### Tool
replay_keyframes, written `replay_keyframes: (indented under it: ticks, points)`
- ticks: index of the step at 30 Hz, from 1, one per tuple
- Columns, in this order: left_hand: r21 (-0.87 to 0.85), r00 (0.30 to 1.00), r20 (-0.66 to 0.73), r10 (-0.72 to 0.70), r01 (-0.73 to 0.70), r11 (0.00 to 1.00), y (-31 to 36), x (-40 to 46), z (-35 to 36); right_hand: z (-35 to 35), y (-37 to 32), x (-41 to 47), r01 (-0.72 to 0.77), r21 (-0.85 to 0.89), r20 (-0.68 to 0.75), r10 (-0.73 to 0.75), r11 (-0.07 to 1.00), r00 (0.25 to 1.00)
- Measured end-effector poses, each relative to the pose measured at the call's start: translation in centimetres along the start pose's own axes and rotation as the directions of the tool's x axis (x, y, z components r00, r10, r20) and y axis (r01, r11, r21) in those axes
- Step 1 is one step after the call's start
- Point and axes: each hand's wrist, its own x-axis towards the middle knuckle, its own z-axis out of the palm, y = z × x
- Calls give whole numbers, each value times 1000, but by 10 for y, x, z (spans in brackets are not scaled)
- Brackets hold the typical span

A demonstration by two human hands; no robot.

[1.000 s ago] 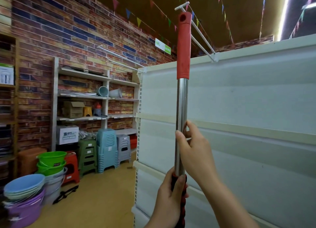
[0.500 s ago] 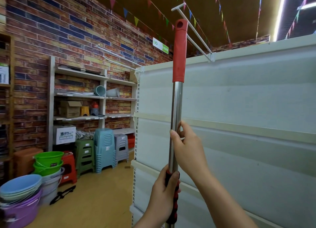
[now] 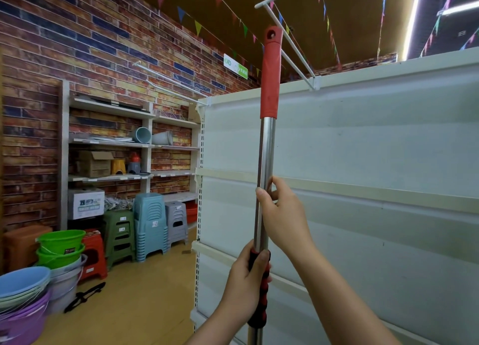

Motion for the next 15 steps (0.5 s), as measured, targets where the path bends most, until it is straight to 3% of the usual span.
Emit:
replay_keyframes:
  ticks: [15]
  points:
    - [56, 990, 96, -99, 94, 994, -30, 46, 24, -9, 53, 38, -100, -83, -7, 100, 992, 995]
